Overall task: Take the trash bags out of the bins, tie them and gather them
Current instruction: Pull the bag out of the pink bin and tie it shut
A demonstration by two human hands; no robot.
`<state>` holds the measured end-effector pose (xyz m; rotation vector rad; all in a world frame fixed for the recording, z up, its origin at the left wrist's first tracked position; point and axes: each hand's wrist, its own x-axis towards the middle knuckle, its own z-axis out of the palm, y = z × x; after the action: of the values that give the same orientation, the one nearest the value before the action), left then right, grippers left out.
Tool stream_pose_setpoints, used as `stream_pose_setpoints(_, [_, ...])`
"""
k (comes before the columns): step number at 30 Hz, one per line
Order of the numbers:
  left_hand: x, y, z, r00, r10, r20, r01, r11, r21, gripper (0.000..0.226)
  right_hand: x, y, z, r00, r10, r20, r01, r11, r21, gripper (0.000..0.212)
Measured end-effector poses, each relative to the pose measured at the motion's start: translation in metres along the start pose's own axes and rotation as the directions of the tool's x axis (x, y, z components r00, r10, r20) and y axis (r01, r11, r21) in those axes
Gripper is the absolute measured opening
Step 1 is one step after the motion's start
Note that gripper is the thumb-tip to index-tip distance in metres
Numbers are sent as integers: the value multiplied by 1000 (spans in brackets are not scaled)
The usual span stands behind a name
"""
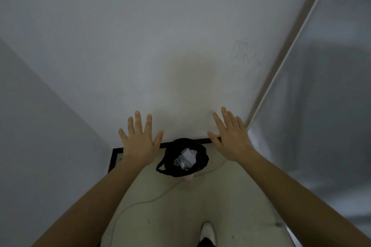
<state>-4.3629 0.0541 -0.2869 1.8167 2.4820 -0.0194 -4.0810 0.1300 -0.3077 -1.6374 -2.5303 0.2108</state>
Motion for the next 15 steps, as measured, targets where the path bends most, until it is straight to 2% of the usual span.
stream_pose_setpoints(3, [40,-9,11,1000,-4,28,4,1000,8,75,45,-3,26,996,15,93,-17,1000,16,77])
stream_pose_setpoints(6, [65,-20,38,999,8,40,-4,995,-101,72,66,-10,59,985,85,149,-103,988,118,77])
stream_pose_setpoints(10, [110,-39,102,987,32,159,8,969,-249,72,87,-7,120,954,194,228,-243,947,212,72])
stream_pose_setpoints(13, [131,-46,169,956,-10,293,132,908,-398,65,88,2,180,904,320,284,-393,883,258,66])
stream_pose_setpoints(15, [142,-51,233,900,-55,432,273,845,-461,62,85,7,237,831,435,346,-542,771,333,66])
